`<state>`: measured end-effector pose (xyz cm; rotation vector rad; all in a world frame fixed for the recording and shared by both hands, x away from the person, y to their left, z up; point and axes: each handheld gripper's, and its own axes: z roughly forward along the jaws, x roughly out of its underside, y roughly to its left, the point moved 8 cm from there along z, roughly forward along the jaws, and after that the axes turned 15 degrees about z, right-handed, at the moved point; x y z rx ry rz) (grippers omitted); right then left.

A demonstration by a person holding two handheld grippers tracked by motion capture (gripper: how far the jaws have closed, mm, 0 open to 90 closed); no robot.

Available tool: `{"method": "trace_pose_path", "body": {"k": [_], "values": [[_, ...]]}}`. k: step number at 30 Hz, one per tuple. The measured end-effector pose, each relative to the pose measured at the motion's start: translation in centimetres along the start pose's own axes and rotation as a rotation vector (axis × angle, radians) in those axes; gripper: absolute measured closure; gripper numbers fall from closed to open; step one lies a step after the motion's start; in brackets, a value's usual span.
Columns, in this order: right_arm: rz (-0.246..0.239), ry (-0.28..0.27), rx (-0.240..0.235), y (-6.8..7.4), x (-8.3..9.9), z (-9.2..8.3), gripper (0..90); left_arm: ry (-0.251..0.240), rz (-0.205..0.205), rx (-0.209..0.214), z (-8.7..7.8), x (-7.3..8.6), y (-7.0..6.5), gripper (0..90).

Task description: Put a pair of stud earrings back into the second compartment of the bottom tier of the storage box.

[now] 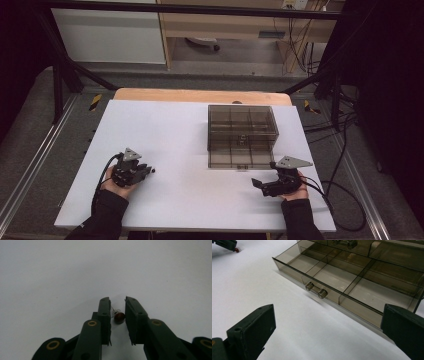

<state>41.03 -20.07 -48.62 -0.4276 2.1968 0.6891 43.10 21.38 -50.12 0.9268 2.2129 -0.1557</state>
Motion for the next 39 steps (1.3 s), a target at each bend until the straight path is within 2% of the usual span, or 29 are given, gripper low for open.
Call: {"method": "trace_pose_path", "body": {"k": [22,39], "values": [[0.001,0.001,0.001,-0.02,0.01,0.01,0.5,0.015,0.011,0.001,0.25,-0.03,-0.11,78.6],[0.001,0.003,-0.004,0.02,0.02,0.03,0.5,-0.014,0.007,-0.007,-0.52,-0.41,0.1,79.7]]}}
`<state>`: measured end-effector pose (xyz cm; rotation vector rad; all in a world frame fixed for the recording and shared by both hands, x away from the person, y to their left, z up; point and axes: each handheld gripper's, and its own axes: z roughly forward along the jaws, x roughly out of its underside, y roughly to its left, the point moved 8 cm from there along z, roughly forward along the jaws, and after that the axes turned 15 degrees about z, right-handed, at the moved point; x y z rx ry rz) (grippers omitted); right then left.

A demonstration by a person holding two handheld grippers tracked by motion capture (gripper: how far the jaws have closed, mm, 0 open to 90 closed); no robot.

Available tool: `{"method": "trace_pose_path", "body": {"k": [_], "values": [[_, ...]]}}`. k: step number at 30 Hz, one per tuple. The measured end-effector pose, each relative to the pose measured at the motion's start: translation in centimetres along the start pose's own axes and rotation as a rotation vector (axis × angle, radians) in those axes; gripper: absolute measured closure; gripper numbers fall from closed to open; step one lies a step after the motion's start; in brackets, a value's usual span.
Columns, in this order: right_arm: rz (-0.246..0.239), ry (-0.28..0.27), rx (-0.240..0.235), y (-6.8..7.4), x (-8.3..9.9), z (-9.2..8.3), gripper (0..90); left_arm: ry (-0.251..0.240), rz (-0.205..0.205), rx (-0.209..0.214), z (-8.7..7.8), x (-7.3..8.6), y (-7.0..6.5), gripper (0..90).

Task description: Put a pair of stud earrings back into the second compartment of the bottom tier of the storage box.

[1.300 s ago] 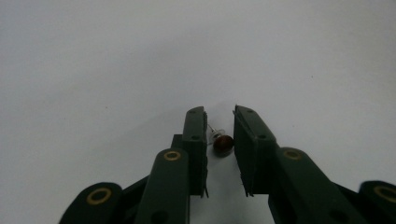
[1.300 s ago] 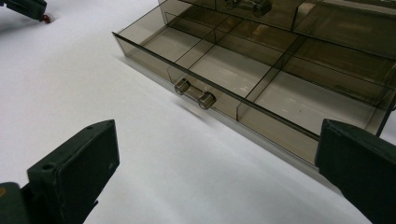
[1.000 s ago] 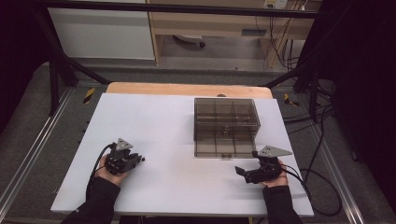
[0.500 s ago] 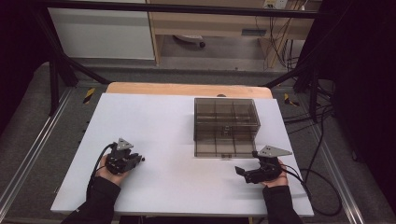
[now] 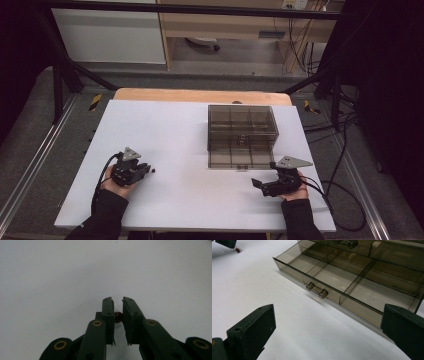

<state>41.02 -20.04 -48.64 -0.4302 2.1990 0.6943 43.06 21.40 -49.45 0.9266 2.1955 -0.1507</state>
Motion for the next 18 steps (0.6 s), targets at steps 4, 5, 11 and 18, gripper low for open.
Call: {"method": "trace_pose_path", "body": {"k": [4,5,11,18], "values": [[0.002,0.001,-0.001,0.02,0.01,0.0,0.5,-0.007,-0.003,-0.002,-0.23,-0.11,0.1,79.7],[0.002,0.001,-0.001,0.02,0.01,0.0,0.5,-0.007,-0.003,-0.002,-0.23,-0.11,0.1,79.8],[0.002,0.004,-0.001,0.02,0.04,0.03,0.5,-0.021,-0.007,-0.008,-0.52,-0.38,0.17,79.7],[0.0,0.006,-0.001,-0.01,0.05,0.04,0.5,-0.039,-0.004,0.001,-0.89,-0.89,-0.12,79.7]]}}
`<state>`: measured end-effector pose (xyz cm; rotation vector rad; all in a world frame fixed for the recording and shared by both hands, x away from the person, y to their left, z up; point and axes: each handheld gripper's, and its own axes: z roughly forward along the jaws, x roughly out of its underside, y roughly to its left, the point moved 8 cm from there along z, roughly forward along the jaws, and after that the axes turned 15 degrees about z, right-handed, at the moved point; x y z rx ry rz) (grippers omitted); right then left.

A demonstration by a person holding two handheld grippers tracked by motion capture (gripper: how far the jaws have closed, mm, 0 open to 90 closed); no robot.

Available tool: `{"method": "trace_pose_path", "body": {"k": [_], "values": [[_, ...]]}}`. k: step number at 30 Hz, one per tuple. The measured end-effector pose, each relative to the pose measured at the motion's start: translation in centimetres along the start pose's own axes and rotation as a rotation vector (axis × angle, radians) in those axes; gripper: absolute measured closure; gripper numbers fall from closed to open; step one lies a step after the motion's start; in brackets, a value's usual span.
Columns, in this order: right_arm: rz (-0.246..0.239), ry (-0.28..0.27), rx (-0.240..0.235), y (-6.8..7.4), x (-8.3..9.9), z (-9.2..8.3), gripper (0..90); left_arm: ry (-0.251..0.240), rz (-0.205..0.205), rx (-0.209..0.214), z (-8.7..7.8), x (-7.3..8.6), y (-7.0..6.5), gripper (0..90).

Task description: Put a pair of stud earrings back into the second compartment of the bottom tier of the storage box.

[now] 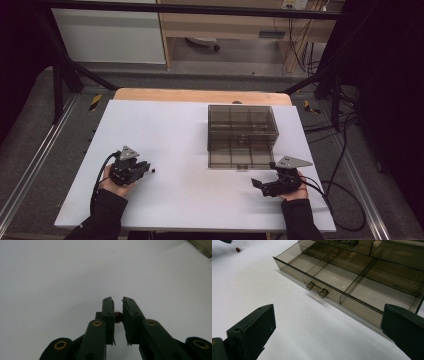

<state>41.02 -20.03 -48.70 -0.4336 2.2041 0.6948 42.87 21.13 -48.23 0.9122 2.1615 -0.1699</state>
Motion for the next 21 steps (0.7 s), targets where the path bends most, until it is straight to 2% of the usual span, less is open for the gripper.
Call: {"method": "trace_pose_path", "body": {"k": [11,21], "values": [[0.001,0.0,-0.001,0.0,0.0,0.0,0.5,-0.015,0.017,0.008,-0.2,-0.6,-0.5,79.8],[0.002,0.0,-0.001,0.0,0.0,0.0,0.5,-0.026,0.028,0.03,-0.1,-1.5,-1.6,79.8]]}}
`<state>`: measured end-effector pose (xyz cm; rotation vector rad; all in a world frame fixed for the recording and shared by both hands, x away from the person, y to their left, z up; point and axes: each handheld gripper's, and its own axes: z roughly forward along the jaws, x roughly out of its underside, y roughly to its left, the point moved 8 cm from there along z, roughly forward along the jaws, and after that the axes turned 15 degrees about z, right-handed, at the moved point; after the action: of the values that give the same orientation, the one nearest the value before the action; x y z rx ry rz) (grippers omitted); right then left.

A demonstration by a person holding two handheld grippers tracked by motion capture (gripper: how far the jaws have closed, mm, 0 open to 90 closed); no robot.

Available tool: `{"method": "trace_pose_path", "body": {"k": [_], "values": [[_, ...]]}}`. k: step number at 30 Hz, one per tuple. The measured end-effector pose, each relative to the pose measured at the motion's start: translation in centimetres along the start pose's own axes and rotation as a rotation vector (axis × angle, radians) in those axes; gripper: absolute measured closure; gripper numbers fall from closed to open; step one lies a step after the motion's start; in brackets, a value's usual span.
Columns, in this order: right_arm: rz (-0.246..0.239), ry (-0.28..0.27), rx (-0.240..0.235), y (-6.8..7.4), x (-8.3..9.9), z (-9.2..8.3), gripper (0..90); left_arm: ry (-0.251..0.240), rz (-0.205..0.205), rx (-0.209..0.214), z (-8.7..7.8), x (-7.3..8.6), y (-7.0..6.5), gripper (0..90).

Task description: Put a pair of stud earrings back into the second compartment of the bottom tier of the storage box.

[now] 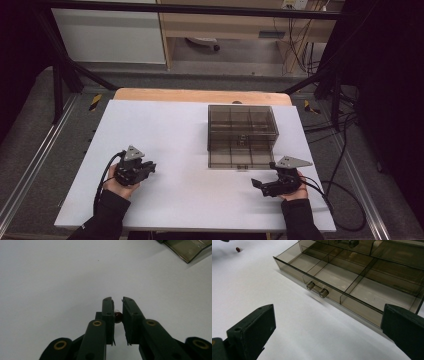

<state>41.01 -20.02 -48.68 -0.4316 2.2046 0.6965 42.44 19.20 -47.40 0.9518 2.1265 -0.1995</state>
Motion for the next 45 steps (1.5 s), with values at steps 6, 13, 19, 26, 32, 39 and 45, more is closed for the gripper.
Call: {"method": "trace_pose_path", "body": {"k": [6,13,19,26,32,39,45], "values": [[0.0,0.001,-0.001,0.0,0.0,0.0,0.5,-0.004,0.002,0.012,0.1,-0.5,-0.5,79.8],[-0.001,0.002,0.001,0.0,0.0,0.0,0.5,-0.01,0.013,0.021,0.5,-1.3,-1.3,79.8],[-0.001,0.001,0.001,0.0,0.0,0.0,0.5,-0.013,0.022,0.029,0.6,-1.8,-1.7,79.8],[-0.004,0.0,0.003,0.0,0.0,-0.1,0.5,-0.008,0.037,0.043,1.1,-2.4,-2.5,79.9],[-0.002,-0.002,0.003,0.0,0.0,-0.1,0.5,-0.021,0.043,0.057,1.4,-3.4,-3.1,79.9],[-0.004,-0.003,0.002,0.0,-0.1,-0.1,0.5,-0.027,0.064,0.081,2.0,-4.5,-4.4,79.9],[-0.004,-0.003,0.002,0.0,-0.1,-0.1,0.5,-0.032,0.082,0.099,2.7,-5.6,-5.5,79.9]]}}
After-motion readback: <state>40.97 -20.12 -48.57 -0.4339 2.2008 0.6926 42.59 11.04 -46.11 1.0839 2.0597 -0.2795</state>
